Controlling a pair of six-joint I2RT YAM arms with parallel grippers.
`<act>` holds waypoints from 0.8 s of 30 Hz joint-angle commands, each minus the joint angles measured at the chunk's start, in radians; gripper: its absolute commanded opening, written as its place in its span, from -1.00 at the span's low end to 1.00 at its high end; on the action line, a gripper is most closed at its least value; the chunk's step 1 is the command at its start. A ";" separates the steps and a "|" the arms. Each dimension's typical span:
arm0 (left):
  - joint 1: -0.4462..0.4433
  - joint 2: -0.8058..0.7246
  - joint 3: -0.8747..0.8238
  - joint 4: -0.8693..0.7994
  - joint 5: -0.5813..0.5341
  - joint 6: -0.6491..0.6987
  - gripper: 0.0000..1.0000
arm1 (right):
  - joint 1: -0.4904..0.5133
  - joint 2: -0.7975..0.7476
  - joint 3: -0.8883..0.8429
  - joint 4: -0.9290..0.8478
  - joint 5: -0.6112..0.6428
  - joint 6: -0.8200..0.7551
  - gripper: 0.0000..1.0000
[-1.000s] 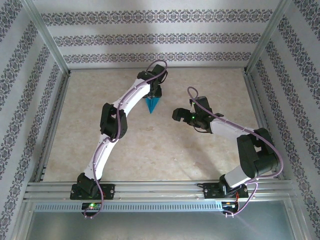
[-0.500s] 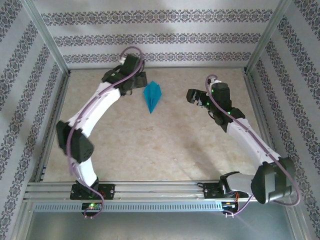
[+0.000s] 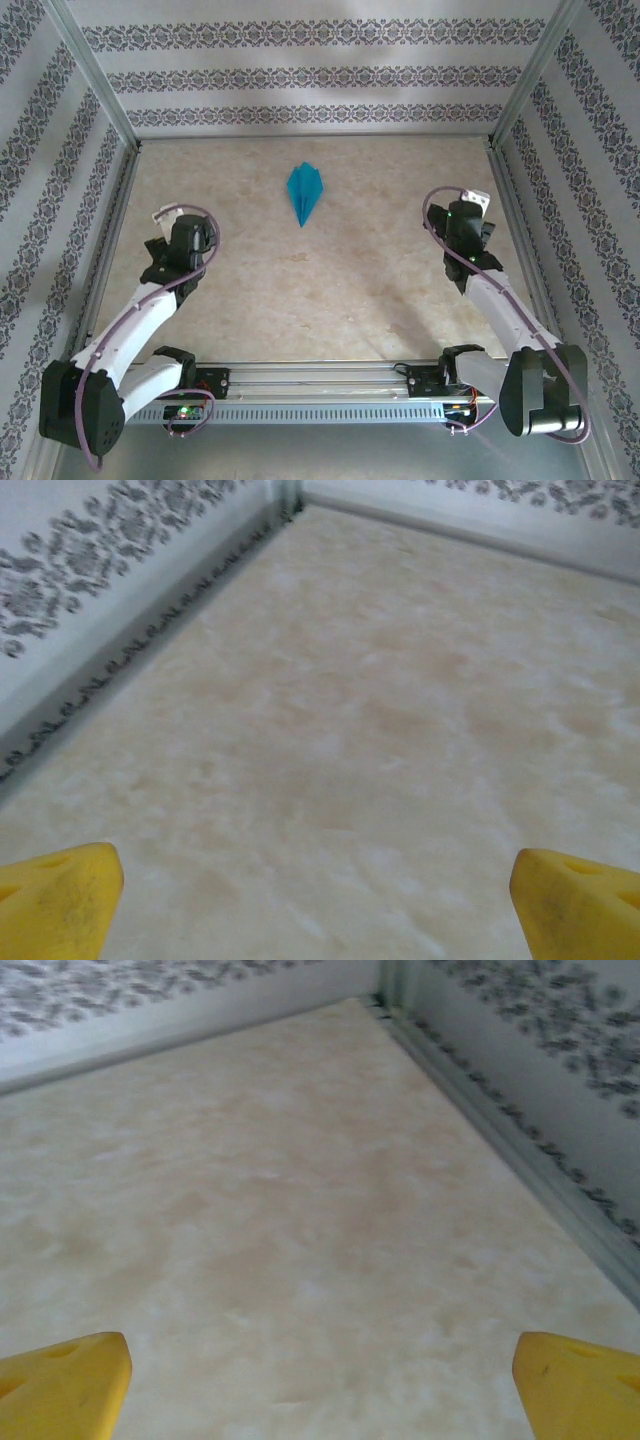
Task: Fold a paper plane with a square sheet of paper (pick it up from the middle)
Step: Move the paper plane to the top-center of the table, then reset both arms
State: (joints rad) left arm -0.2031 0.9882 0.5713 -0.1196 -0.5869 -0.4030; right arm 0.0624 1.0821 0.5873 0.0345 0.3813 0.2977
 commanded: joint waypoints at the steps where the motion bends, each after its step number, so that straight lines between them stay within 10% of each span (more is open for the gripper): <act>1: 0.034 -0.012 -0.085 0.243 -0.079 0.119 0.99 | -0.033 -0.018 -0.080 0.160 0.075 -0.044 0.96; 14: 0.143 0.298 -0.260 0.930 0.263 0.379 0.99 | -0.065 0.156 -0.193 0.633 -0.321 -0.246 0.96; 24: 0.175 0.471 -0.282 1.138 0.463 0.386 0.99 | -0.065 0.264 -0.236 0.788 -0.476 -0.289 0.96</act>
State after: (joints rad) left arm -0.0437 1.4342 0.3031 0.8806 -0.1959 -0.0456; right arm 0.0017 1.3148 0.3798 0.7033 -0.0322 0.0353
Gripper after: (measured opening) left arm 0.993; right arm 0.980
